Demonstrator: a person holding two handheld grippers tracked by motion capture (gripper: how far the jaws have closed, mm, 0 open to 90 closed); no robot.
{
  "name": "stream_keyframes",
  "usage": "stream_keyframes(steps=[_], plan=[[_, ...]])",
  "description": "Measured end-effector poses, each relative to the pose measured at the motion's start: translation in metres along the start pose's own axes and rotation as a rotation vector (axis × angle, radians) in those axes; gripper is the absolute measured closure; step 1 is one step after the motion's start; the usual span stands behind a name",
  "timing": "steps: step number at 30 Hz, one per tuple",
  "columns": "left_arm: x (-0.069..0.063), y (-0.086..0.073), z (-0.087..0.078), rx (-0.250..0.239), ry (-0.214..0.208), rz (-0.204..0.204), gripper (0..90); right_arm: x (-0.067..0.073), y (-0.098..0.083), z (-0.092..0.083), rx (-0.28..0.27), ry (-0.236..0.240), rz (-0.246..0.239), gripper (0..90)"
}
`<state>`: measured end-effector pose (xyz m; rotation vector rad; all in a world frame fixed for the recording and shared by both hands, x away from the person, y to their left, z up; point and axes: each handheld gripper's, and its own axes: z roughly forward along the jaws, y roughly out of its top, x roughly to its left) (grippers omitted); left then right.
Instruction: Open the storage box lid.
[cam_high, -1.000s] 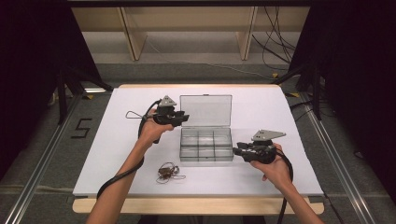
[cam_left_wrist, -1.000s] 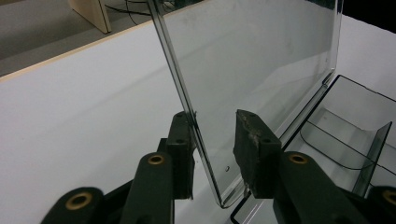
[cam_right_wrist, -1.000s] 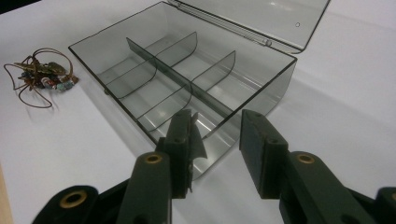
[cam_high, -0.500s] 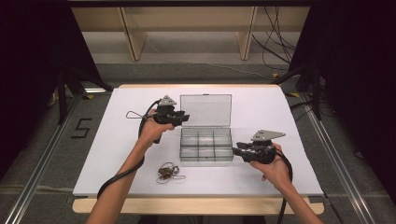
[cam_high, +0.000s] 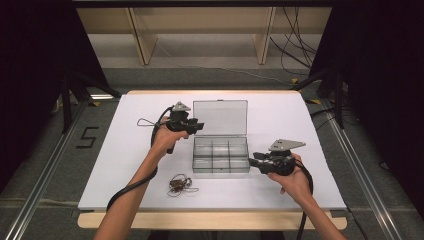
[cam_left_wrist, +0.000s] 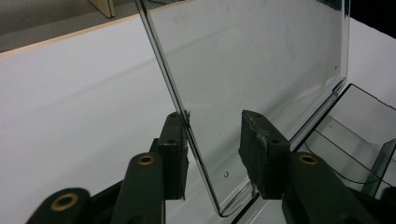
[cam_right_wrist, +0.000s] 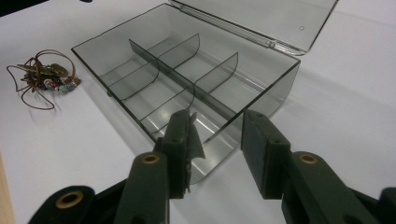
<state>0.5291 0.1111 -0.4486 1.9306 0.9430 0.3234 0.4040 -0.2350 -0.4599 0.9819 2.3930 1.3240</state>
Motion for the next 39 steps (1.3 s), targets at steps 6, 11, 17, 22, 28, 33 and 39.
stream_keyframes(steps=[6, 11, 17, 22, 28, 33, 39], plan=[[0.0008, 0.0003, 0.0023, 0.006, -0.004, -0.019, 60.0, -0.0002, -0.0001, -0.001, -0.004, -0.007, 0.018, 63.9], [0.0005, 0.0002, 0.0036, 0.005, 0.005, -0.031, 58.7, 0.0001, -0.0001, 0.0005, -0.006, 0.009, 0.016, 63.9], [0.0015, 0.0006, 0.0041, 0.022, 0.008, -0.033, 57.9, -0.0002, 0.0, -0.0007, -0.007, -0.007, 0.014, 63.9], [0.0017, 0.0007, 0.005, 0.03, 0.004, -0.049, 57.0, -0.0002, 0.0, 0.0, -0.005, 0.015, 0.02, 63.9], [0.002, 0.0005, 0.0063, 0.039, 0.013, -0.066, 56.3, -0.0001, 0.0001, -0.0017, -0.004, -0.002, 0.023, 63.7], [0.0032, 0.0, 0.0074, 0.04, 0.007, -0.083, 55.6, 0.0005, -0.0001, -0.0013, -0.014, -0.006, 0.033, 63.7], [0.0034, -0.0011, 0.0088, 0.042, 0.008, -0.104, 54.6, 0.0008, -0.0001, -0.0014, -0.002, 0.002, 0.036, 63.8]])
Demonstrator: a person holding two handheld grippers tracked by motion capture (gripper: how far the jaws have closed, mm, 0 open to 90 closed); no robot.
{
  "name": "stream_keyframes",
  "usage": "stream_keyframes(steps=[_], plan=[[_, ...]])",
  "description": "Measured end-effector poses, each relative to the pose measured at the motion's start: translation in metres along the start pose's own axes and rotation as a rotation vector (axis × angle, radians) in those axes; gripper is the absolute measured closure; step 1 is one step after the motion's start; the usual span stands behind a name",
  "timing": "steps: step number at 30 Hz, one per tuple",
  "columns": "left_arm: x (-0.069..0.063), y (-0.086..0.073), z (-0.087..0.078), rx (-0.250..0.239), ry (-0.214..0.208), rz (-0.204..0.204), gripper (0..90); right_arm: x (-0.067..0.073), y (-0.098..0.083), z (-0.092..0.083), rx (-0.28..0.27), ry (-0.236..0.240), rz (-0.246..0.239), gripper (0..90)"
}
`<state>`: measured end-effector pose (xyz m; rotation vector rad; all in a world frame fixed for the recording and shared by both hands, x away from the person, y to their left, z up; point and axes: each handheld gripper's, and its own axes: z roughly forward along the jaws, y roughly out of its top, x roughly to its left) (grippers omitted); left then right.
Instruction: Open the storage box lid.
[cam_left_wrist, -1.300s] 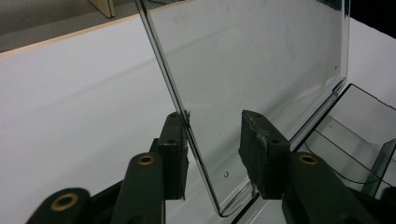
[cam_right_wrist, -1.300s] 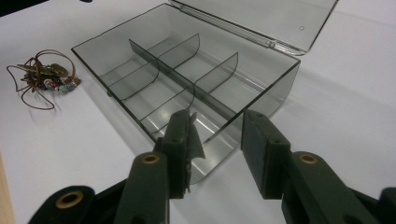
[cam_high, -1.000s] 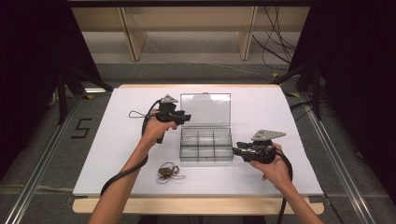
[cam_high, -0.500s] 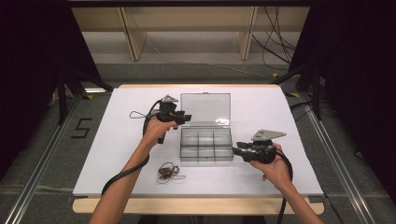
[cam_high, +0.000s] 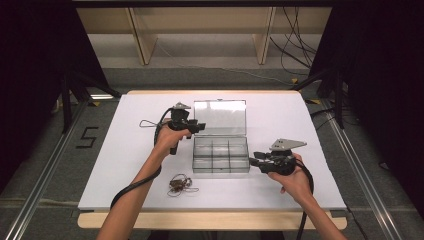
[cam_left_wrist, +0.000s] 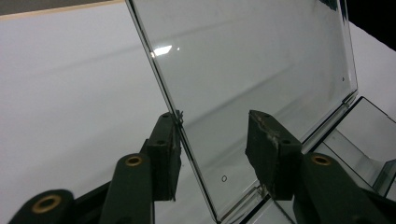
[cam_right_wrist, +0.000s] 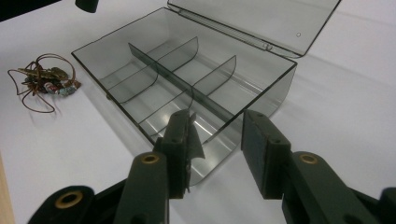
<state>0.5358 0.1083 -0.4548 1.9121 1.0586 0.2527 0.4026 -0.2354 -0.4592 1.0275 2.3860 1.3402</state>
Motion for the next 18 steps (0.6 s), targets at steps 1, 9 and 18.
stream_keyframes(steps=[1, 9, 18], plan=[[-0.0004, -0.0004, 0.0002, -0.004, 0.007, -0.005, 54.6, -0.0012, 0.0002, -0.0001, -0.004, -0.005, -0.017, 63.7], [0.0017, -0.0003, 0.0024, 0.012, 0.001, -0.032, 54.0, -0.005, 0.0, 0.0002, -0.018, -0.009, -0.018, 63.5], [0.0041, -0.0055, 0.0049, 0.018, 0.003, -0.072, 52.3, -0.0038, -0.0005, -0.0004, -0.017, -0.001, 0.035, 62.5]])
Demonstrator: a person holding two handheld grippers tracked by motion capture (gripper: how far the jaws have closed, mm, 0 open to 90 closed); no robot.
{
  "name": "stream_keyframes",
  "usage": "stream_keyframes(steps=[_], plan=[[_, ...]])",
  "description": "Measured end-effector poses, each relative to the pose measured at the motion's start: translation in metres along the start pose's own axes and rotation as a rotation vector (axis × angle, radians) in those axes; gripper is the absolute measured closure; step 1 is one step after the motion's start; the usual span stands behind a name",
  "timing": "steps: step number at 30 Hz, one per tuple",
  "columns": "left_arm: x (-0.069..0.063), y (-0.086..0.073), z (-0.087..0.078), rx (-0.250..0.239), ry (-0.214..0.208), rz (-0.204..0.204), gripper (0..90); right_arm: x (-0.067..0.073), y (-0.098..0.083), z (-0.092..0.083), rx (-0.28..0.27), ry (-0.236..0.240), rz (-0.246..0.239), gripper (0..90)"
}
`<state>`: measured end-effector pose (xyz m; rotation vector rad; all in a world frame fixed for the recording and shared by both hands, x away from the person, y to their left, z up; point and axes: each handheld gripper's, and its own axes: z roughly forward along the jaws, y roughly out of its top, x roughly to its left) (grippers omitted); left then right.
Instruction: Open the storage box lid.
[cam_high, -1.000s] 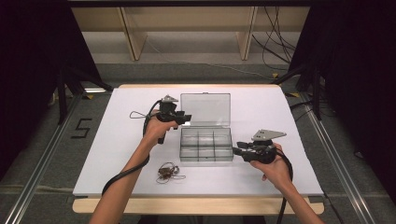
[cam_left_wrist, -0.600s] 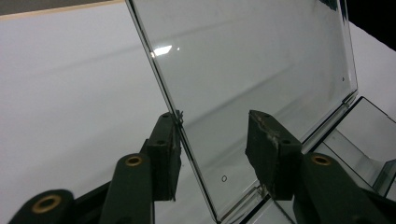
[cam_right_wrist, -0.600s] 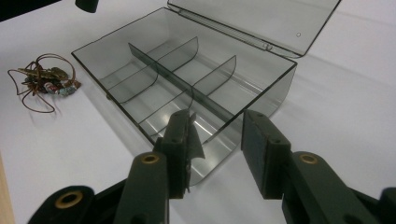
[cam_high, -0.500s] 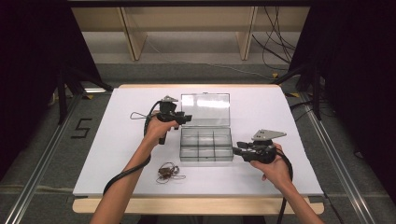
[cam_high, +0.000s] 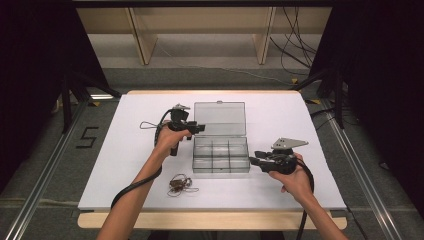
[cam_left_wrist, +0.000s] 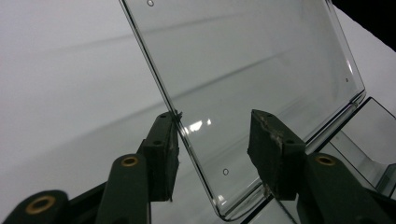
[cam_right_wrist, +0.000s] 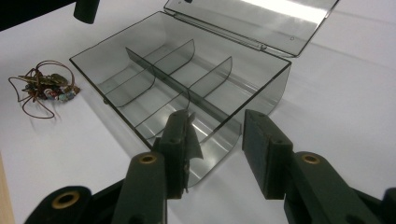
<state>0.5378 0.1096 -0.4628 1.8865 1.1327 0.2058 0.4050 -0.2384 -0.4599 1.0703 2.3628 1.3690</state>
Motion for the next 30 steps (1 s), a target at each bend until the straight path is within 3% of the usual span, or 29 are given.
stream_keyframes(steps=[2, 4, 5, 7, 8, 12, 18, 19, 21, 23, 25, 30], plan=[[0.0004, -0.0012, 0.0023, -0.003, -0.007, -0.039, 51.4, -0.0022, 0.0006, 0.0004, -0.015, -0.006, -0.035, 62.3], [0.0027, -0.0025, 0.0023, 0.003, -0.011, -0.038, 50.7, -0.0004, 0.0005, 0.0, -0.008, -0.004, -0.005, 62.0], [0.0023, -0.0035, 0.0035, -0.011, -0.017, -0.064, 50.7, -0.002, 0.0007, -0.0005, -0.005, -0.005, -0.014, 61.9], [0.0037, -0.005, 0.0035, -0.009, -0.02, -0.077, 50.6, -0.0028, 0.0006, -0.0007, -0.005, 0.005, -0.021, 61.7], [0.0045, -0.0057, 0.0034, -0.006, -0.021, -0.081, 50.5, -0.001, 0.0003, -0.0013, 0.002, 0.008, 0.009, 61.6], [0.0051, -0.0066, 0.0046, -0.007, -0.028, -0.111, 50.2, -0.0039, 0.0005, -0.0018, -0.007, -0.006, -0.009, 61.0], [0.0042, -0.0033, 0.0029, 0.047, 0.002, -0.11, 49.9, -0.0054, 0.0007, -0.0022, -0.003, 0.008, -0.005, 61.0], [0.0042, -0.0031, 0.003, 0.052, 0.016, -0.11, 49.3, -0.0027, 0.0002, -0.0026, -0.006, 0.003, 0.023, 61.0], [0.0043, -0.0032, 0.0017, 0.054, 0.026, -0.092, 51.3, -0.0032, 0.0002, -0.0022, -0.013, 0.011, 0.017, 61.0], [0.0043, -0.004, 0.0017, 0.054, 0.022, -0.099, 51.3, -0.0032, 0.0, -0.0019, -0.012, 0.011, 0.018, 61.0], [0.0045, -0.0046, 0.0021, 0.068, 0.047, -0.069, 51.0, -0.0033, 0.0001, -0.002, -0.006, 0.008, 0.015, 60.9], [0.0048, -0.005, -0.0004, 0.062, 0.042, -0.079, 50.1, -0.0039, 0.0003, -0.003, -0.007, 0.008, 0.013, 60.8]])
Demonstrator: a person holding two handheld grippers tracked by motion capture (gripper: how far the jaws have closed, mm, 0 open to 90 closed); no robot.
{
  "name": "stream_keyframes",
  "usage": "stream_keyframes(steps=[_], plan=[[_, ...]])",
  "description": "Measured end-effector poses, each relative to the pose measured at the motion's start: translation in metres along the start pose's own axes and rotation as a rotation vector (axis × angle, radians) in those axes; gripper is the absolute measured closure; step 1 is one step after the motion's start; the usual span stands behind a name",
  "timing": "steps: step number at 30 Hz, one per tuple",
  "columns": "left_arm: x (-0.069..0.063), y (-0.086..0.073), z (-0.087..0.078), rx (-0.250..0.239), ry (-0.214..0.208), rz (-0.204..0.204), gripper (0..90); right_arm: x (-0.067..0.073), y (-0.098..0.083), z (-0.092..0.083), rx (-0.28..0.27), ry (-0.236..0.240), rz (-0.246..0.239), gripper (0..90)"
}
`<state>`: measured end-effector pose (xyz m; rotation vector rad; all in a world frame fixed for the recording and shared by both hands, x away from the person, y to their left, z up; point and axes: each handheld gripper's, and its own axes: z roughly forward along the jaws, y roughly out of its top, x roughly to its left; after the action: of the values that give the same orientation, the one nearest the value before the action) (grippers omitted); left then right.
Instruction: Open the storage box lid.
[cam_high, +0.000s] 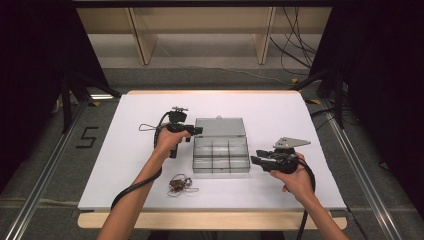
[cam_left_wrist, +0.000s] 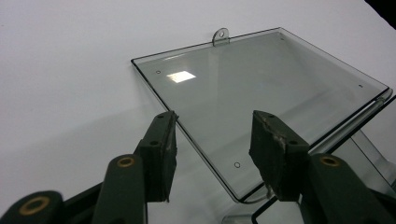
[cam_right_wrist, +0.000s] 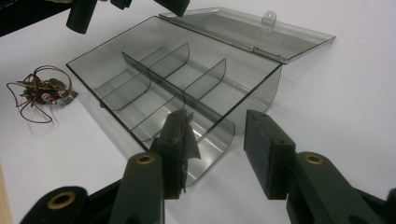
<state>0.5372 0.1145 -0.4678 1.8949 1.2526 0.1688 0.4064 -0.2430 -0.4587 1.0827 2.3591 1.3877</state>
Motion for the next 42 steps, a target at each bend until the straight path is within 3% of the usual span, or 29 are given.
stream_keyframes(steps=[6, 7, 8, 9, 10, 13, 14, 15, 19, 21, 24, 25, 28, 29, 30, 31, 32, 33, 35, 36, 37, 38, 39, 40, 41, 42], plan=[[-0.002, 0.0, -0.01, -0.008, 0.006, 0.005, 48.2, -0.001, 0.0, -0.001, -0.002, -0.009, -0.001, 60.0], [-0.002, 0.0, -0.014, -0.008, 0.005, 0.006, 47.1, -0.001, 0.0, -0.001, -0.002, -0.01, -0.001, 59.9], [-0.002, 0.0, -0.016, -0.003, 0.005, 0.006, 44.9, -0.003, 0.0, -0.001, -0.011, -0.022, -0.034, 59.5], [-0.002, -0.001, -0.019, -0.005, 0.014, -0.004, 42.5, -0.001, 0.0, -0.001, -0.003, -0.014, -0.002, 59.0], [-0.002, -0.001, -0.022, -0.005, 0.013, -0.006, 40.4, -0.003, 0.0, -0.001, -0.013, -0.018, -0.019, 58.5], [-0.004, -0.004, -0.032, -0.012, 0.027, 0.034, 40.5, -0.003, 0.0, -0.002, -0.018, -0.024, -0.028, 57.8], [-0.004, -0.004, -0.036, -0.013, 0.025, 0.039, 40.4, -0.004, 0.0, -0.001, -0.017, 0.004, -0.024, 57.5], [-0.004, -0.006, -0.041, -0.018, 0.019, 0.039, 40.0, -0.003, 0.0, -0.002, -0.017, -0.014, -0.01, 57.2], [-0.005, -0.011, -0.052, -0.038, -0.001, 0.031, 38.4, 0.0, -0.002, -0.004, -0.014, -0.015, 0.018, 56.3], [-0.006, -0.014, -0.057, -0.031, -0.008, 0.041, 37.6, -0.002, -0.003, -0.005, -0.016, -0.018, -0.005, 55.9], [-0.008, -0.017, -0.064, -0.031, -0.016, 0.042, 36.1, -0.002, -0.004, -0.007, -0.014, -0.025, -0.003, 55.3], [-0.008, -0.019, -0.067, -0.038, -0.014, 0.039, 35.8, 0.0, -0.004, -0.008, -0.005, -0.026, 0.02, 55.1], [-0.009, -0.024, -0.073, -0.042, -0.038, 0.045, 34.8, -0.001, -0.005, -0.009, -0.023, -0.02, 0.0, 54.7], [-0.009, -0.026, -0.076, -0.031, -0.046, 0.048, 34.6, -0.001, -0.005, -0.009, -0.028, -0.021, -0.005, 54.6], [-0.01, -0.027, -0.077, -0.019, -0.039, 0.052, 33.9, 0.002, -0.006, -0.011, -0.021, -0.021, 0.026, 54.4], [-0.012, -0.027, -0.082, -0.008, -0.035, 0.045, 32.8, -0.001, -0.007, -0.011, -0.025, -0.02, -0.001, 54.3], [-0.012, -0.028, -0.084, -0.006, -0.032, 0.051, 32.6, 0.001, -0.007, -0.012, -0.013, -0.022, 0.022, 54.2], [-0.014, -0.029, -0.087, -0.003, -0.014, 0.063, 32.4, -0.001, -0.008, -0.013, -0.021, -0.03, -0.005, 54.1], [-0.016, -0.031, -0.09, 0.002, -0.002, 0.08, 32.1, -0.001, -0.009, -0.014, -0.018, -0.015, 0.001, 53.7], [-0.017, -0.034, -0.091, 0.009, -0.004, 0.093, 32.1, 0.0, -0.009, -0.015, -0.015, -0.033, 0.0, 53.7], [-0.019, -0.037, -0.093, 0.02, -0.009, 0.104, 31.9, 0.001, -0.01, -0.016, -0.013, -0.021, 0.014, 53.7], [-0.019, -0.039, -0.094, 0.028, -0.011, 0.115, 31.7, -0.001, -0.01, -0.017, -0.012, -0.029, -0.007, 53.6], [-0.021, -0.042, -0.096, 0.037, -0.012, 0.126, 31.7, 0.001, -0.011, -0.018, -0.006, -0.02, 0.019, 53.6], [-0.022, -0.045, -0.099, 0.045, -0.015, 0.132, 31.7, 0.0, -0.012, -0.018, -0.016, -0.02, 0.002, 53.6], [-0.023, -0.048, -0.102, 0.052, -0.013, 0.142, 31.7, 0.001, -0.013, -0.018, -0.021, -0.017, 0.028, 53.6], [-0.025, -0.051, -0.104, 0.062, -0.012, 0.152, 31.7, -0.001, -0.014, -0.019, -0.027, -0.012, 0.002, 53.7]])
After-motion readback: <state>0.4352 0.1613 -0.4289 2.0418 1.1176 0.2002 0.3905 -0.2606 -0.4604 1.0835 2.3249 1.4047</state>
